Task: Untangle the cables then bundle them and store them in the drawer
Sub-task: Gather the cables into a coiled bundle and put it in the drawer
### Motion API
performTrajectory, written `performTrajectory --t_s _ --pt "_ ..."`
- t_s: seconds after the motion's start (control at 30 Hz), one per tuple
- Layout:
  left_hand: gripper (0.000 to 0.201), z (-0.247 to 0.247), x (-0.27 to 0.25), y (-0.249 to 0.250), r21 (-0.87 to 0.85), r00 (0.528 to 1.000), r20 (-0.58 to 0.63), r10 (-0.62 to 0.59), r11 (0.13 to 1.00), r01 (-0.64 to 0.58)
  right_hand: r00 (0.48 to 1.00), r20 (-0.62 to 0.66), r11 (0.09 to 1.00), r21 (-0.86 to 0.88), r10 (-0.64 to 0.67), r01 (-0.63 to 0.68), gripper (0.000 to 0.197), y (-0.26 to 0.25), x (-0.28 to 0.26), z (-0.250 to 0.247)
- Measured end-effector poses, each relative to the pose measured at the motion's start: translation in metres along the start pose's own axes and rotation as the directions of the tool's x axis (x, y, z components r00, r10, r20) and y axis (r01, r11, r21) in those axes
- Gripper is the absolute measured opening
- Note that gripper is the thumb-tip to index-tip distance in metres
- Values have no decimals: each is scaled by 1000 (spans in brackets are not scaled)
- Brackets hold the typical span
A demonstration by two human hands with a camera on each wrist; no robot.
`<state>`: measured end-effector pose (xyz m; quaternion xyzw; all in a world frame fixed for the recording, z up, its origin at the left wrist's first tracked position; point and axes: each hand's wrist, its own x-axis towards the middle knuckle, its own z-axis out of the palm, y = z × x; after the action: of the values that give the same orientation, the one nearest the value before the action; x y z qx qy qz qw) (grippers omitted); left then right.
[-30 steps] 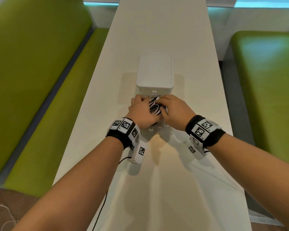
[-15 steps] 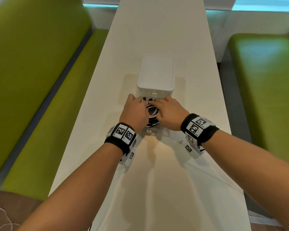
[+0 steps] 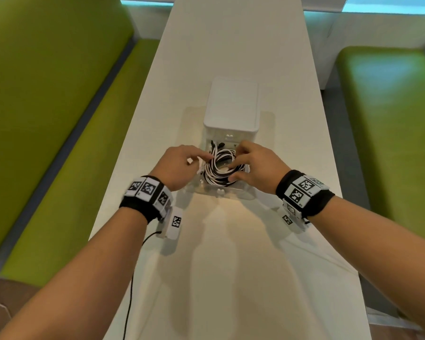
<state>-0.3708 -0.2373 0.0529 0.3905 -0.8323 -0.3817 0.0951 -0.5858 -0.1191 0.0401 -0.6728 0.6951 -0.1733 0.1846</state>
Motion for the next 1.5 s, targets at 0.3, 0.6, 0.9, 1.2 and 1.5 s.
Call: performTrajectory --t_s 0.3,0.6,0.9,1.2,1.5 --pt "25 10 -25 -15 -70 983 -155 94 992 -106 1000 5 999 -25 24 -24 33 0 0 2" --pt "12 24 -32 -11 238 943 -127 306 933 -270 997 -4 995 61 82 -81 32 -3 1 -1" --pt "15 40 -41 -17 403 862 -176 474 834 -376 999 -5 999 29 45 -45 35 -8 -2 -2" --pt "67 36 -69 -9 372 988 -74 133 923 -96 996 -2 995 -60 85 -85 33 -18 5 4" --pt "44 16 -48 -22 504 932 6 361 804 -315 985 15 985 -18 170 -170 56 -22 12 -10"
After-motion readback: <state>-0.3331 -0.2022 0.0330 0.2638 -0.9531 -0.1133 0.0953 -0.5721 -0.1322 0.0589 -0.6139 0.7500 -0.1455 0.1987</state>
